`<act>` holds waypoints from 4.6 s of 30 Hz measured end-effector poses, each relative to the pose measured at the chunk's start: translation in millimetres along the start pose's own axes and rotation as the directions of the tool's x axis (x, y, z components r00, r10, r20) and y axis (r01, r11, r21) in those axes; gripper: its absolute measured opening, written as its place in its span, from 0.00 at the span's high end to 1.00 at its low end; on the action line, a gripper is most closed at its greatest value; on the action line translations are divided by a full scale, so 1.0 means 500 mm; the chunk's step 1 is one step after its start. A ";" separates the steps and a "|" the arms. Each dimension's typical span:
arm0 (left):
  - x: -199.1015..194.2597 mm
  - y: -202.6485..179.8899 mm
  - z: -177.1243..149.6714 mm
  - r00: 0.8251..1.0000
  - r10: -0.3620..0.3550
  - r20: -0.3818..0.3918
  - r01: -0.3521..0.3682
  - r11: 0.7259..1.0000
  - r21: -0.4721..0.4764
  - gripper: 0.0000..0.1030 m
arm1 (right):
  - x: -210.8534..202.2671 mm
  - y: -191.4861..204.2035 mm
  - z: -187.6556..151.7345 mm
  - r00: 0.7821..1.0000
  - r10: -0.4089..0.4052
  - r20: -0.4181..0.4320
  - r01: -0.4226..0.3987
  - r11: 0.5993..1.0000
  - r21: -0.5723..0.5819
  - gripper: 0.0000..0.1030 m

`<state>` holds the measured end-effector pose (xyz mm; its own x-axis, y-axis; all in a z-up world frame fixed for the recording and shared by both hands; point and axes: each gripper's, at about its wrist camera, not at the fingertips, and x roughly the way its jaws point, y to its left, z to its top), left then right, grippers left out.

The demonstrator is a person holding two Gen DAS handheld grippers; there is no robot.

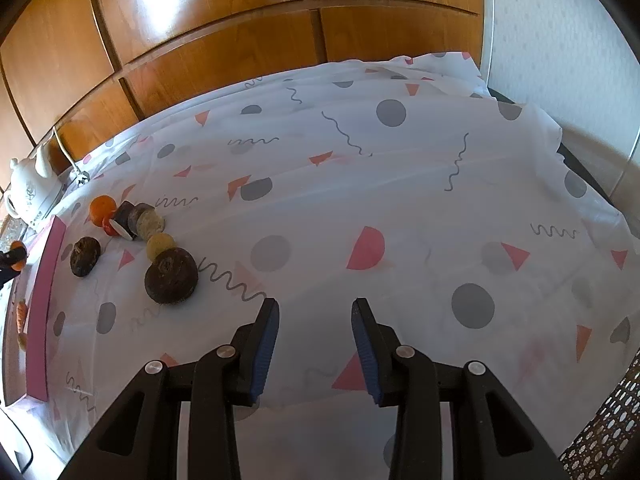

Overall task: Organize fruits
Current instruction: 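Carry the orange with the left tool into the tray and release, then move the right tool to the sliced dark root piece and grasp it, then carry the root slice with the right tool into the tray and release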

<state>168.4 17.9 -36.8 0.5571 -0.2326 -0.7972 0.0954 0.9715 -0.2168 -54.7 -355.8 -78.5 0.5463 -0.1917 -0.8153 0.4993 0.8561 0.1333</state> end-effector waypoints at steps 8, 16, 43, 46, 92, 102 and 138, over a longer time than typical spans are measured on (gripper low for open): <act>0.034 0.029 -0.004 0.997 0.077 -0.010 -0.078 0.996 -0.043 0.62 | 0.000 -0.012 -0.002 1.000 -0.017 -0.004 0.017 1.000 0.015 0.63; 0.004 0.037 -0.024 0.989 0.141 0.033 -0.138 0.987 -0.086 0.49 | -0.002 -0.015 -0.003 1.000 -0.020 -0.003 0.021 1.000 0.022 0.63; -0.177 0.020 -0.152 0.986 0.089 0.138 -0.086 0.996 -0.028 0.29 | -0.013 0.033 -0.014 0.999 0.033 -0.005 -0.033 0.999 -0.033 0.63; -0.195 0.033 -0.171 0.985 0.088 0.152 -0.082 0.996 -0.043 0.25 | -0.013 0.045 -0.015 0.999 0.052 -0.011 -0.053 0.997 -0.053 0.63; -0.241 0.156 -0.246 0.970 0.200 0.136 -0.164 0.957 -0.239 0.22 | 0.143 0.343 0.127 0.982 0.115 -0.151 -0.186 0.745 -0.641 0.50; -0.232 0.158 -0.245 0.972 0.201 0.121 -0.168 0.957 -0.238 0.22 | 0.142 0.346 0.125 0.987 0.110 -0.120 -0.162 0.712 -0.683 0.66; -0.250 0.181 -0.258 0.971 0.195 0.137 -0.150 0.946 -0.286 0.20 | -0.054 0.617 -0.007 0.817 0.501 -0.285 -0.554 0.547 -0.627 0.66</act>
<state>1.0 128.9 -29.7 0.6725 -0.0304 -0.7395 -0.2291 0.9415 -0.2471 82.4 -84.7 -17.6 0.5049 0.4089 -0.7602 -0.4515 0.8757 0.1711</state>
